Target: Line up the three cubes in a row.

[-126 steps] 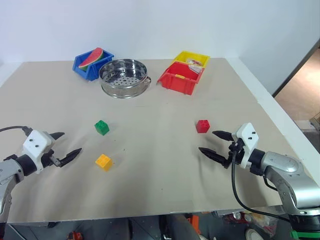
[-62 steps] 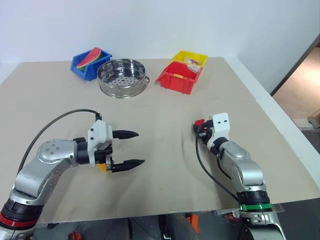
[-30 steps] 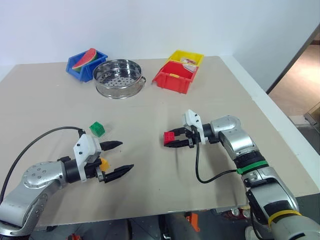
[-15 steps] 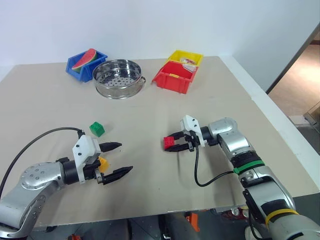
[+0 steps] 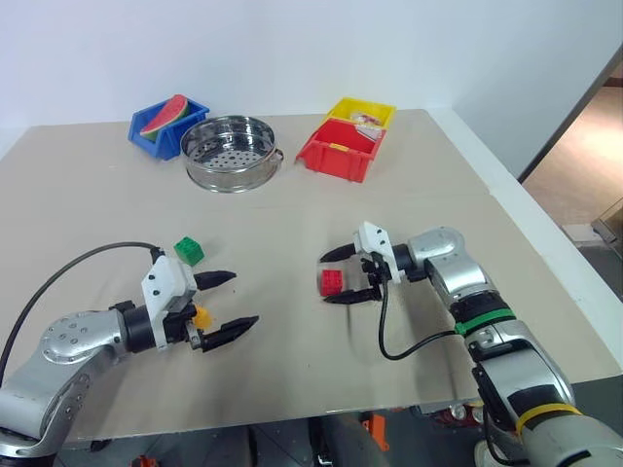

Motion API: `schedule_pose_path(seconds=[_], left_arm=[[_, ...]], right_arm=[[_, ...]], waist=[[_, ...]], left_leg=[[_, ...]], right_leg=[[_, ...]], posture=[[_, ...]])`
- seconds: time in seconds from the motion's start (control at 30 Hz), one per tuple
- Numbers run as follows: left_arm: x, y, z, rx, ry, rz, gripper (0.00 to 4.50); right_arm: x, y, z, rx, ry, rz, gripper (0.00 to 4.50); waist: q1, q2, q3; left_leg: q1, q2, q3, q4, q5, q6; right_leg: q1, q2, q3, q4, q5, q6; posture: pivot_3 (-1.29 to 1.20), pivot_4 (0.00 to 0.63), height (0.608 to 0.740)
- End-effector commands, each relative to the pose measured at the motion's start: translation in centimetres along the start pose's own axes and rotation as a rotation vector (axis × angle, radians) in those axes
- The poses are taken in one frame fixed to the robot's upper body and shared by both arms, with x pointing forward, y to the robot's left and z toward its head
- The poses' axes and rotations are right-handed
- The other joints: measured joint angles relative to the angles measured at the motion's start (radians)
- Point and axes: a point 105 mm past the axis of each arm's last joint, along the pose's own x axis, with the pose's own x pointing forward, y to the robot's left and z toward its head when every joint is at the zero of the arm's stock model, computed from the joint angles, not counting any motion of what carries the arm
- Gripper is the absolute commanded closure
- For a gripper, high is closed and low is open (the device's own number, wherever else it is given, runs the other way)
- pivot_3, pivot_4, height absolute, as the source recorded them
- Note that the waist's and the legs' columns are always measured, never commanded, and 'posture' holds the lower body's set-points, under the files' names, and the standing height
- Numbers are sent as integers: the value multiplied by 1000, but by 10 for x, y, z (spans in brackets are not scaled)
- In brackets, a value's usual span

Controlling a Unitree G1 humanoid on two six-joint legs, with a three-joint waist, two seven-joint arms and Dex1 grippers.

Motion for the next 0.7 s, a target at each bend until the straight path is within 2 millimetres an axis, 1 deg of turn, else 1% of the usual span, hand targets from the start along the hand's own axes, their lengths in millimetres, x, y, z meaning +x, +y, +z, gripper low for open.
schedule_pose_path(seconds=[0.03, 0.07, 0.1, 0.17, 0.23, 0.3, 0.37, 0.53, 0.63, 0.7], left_arm=[[-12, 37, 17, 20, -40, 202, 0], [-16, 47, 18, 20, -31, 260, 0], [-18, 53, 19, 18, -23, 292, 0], [-25, 71, 16, 42, 51, 371, 0], [-32, 87, 16, 51, 102, 421, 0], [-36, 94, 16, 35, 114, 430, 0], [-39, 101, 12, 27, 147, 425, 0], [-42, 122, 8, 8, 163, 451, 0], [-37, 127, 0, 0, 199, 433, 0], [-33, 127, -5, -15, 213, 410, 0]], right_arm=[[-15, -12, 45, -88, -117, -79, 45], [-17, -12, 54, -87, -147, -96, 45], [-18, -12, 59, -84, -165, -104, 45], [-20, -9, 70, -95, -203, -125, 45], [-20, -1, 75, -64, -214, -98, 45], [-19, 5, 81, -61, -228, -95, 45], [-17, 10, 86, -57, -241, -96, 45], [-13, 17, 91, -73, -243, -115, 45], [-14, 17, 90, -81, -235, -137, 45], [-16, 16, 90, -87, -230, -150, 45]], waist=[[0, 0, 0], [0, 0, 0], [0, 0, 0], [0, 0, 0], [0, 0, 0], [0, 0, 0], [0, 0, 0], [0, 0, 0], [0, 0, 0], [0, 0, 0]], left_leg=[[0, 0, 0, 0, 0, 0], [0, 0, -1, 0, 0, 0], [0, 0, -1, 0, 0, 0], [1, 1, -1, 0, 0, 0], [1, 1, -1, -1, 0, 0], [1, 1, -1, -1, 0, 0], [1, 0, 0, -1, 0, 0], [0, 0, 0, -1, 0, -1], [0, 0, 0, -1, 0, -1], [0, 0, 0, -1, 0, -1]], right_leg=[[0, 0, 0, 0, 0, 0], [0, 0, 0, 1, 0, 0], [0, 0, 0, 1, 0, 0], [0, 1, 0, 1, 0, 0], [0, 1, 0, 1, 0, 0], [0, 1, -1, 1, 0, -1], [0, 0, -2, 1, 0, -1], [-1, 0, -2, 1, 0, -1], [0, 0, -2, 1, 0, -1], [-1, 0, -2, 1, 0, -1]], posture=[[0, 150, 740], [0, 150, 740], [0, 150, 740], [0, 150, 740], [0, 150, 740], [0, 150, 740], [0, 150, 740], [0, 150, 740], [0, 150, 740], [0, 150, 740]])
